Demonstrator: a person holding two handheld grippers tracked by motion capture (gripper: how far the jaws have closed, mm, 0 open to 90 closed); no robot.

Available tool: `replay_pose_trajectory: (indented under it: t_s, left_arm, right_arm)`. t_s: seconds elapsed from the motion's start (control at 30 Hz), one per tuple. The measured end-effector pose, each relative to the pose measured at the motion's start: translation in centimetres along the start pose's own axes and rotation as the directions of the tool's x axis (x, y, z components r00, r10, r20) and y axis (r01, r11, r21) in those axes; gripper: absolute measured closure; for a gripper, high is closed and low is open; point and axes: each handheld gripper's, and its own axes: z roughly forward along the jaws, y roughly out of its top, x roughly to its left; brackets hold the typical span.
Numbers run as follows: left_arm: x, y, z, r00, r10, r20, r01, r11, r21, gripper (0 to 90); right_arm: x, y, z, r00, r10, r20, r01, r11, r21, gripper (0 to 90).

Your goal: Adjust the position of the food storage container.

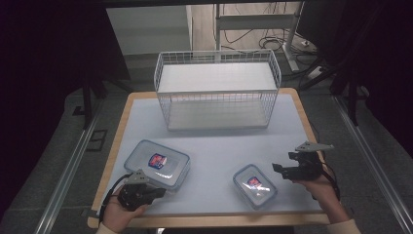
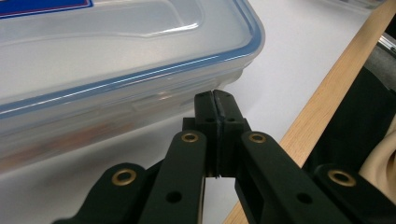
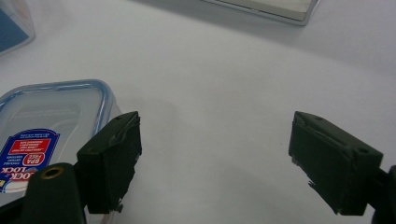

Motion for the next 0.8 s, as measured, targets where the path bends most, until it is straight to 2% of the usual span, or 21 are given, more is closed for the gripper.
replay_pose_trajectory:
  t_s: [0.27,0.8]
  left_arm:
    - [0.0,0.6,0.5,1.0,-0.004,-0.002,0.004,1.0,-0.007,90.0]
    - [-0.8,3.8,3.9,0.9994,-0.002,-0.035,0.002,1.0,-0.005,90.0]
  right_arm:
    - [0.1,0.0,0.1,1.0,-0.003,-0.001,0.003,1.0,0.004,17.0]
    - [0.0,0.0,0.1,1.0,0.003,0.004,-0.003,0.9999,0.012,17.0]
